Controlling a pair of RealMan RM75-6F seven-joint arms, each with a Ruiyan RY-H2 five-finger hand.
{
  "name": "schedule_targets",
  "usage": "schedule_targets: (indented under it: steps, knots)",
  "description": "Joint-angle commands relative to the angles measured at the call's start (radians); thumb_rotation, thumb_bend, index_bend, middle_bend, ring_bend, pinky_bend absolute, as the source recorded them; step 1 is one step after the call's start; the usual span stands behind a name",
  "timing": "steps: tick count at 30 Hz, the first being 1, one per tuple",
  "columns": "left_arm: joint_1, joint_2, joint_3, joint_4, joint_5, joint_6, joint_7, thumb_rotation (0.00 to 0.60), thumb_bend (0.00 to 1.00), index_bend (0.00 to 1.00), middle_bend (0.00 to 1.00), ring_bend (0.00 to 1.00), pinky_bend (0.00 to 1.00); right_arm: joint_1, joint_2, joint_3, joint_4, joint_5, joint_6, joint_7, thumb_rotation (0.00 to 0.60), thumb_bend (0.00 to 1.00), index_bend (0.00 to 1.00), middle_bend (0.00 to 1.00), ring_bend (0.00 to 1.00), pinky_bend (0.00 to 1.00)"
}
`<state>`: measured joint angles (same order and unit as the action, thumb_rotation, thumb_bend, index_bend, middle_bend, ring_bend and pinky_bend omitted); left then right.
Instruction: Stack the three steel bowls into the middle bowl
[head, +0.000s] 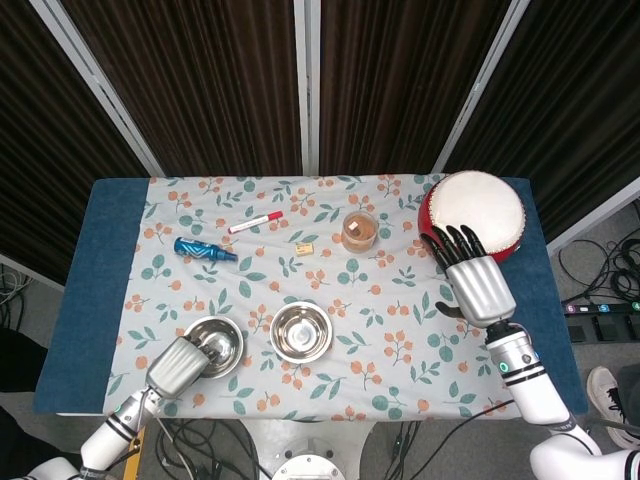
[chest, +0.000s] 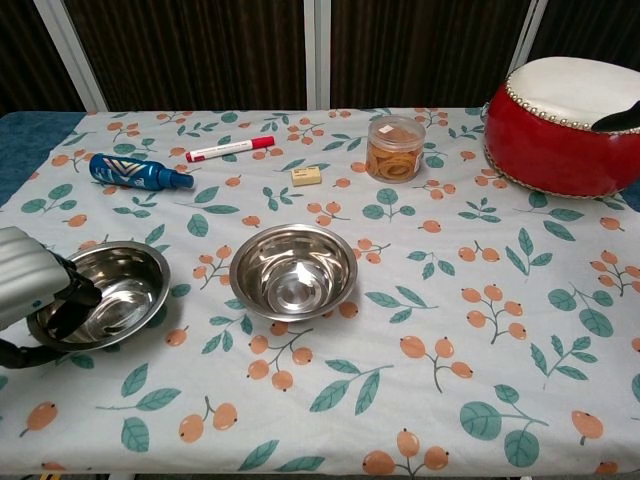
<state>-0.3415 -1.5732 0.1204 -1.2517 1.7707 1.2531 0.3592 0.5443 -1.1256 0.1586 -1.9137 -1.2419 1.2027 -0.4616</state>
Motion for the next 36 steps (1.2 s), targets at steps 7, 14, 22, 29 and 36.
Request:
schedule_targets:
  steps: [7,14,22,29,36]
  knots:
    - [0.004,-0.008,-0.001,-0.001,-0.004,0.015,0.01,0.6,0.31,0.75,0.77,0.69,0.74,-0.007,0.002,-0.002,0.013,0.004,-0.004,0.015,0.6,0.0,0.03,0.04,0.0,0.0]
    - [-0.001,-0.005,-0.006,-0.016,-0.005,0.023,0.006,0.6,0.31,0.75,0.77,0.69,0.75,-0.009,0.0,-0.001,0.021,0.007,-0.007,0.021,0.6,0.0,0.03,0.04,0.0,0.0]
    - [-0.05,0.009,-0.04,-0.071,0.005,0.005,0.019,0.6,0.32,0.75,0.77,0.69,0.75,-0.014,0.016,0.021,0.004,-0.002,0.019,0.032,0.6,0.0,0.03,0.04,0.0,0.0]
    - [-0.161,-0.014,-0.108,-0.185,0.01,-0.099,0.085,0.6,0.32,0.75,0.77,0.69,0.75,-0.036,0.058,0.065,-0.035,-0.011,0.091,0.05,0.6,0.0,0.03,0.04,0.0,0.0]
    - [-0.252,-0.09,-0.156,-0.2,-0.029,-0.215,0.12,0.6,0.32,0.75,0.77,0.69,0.75,-0.079,0.108,0.093,-0.048,-0.014,0.158,0.099,0.6,0.0,0.03,0.05,0.0,0.0]
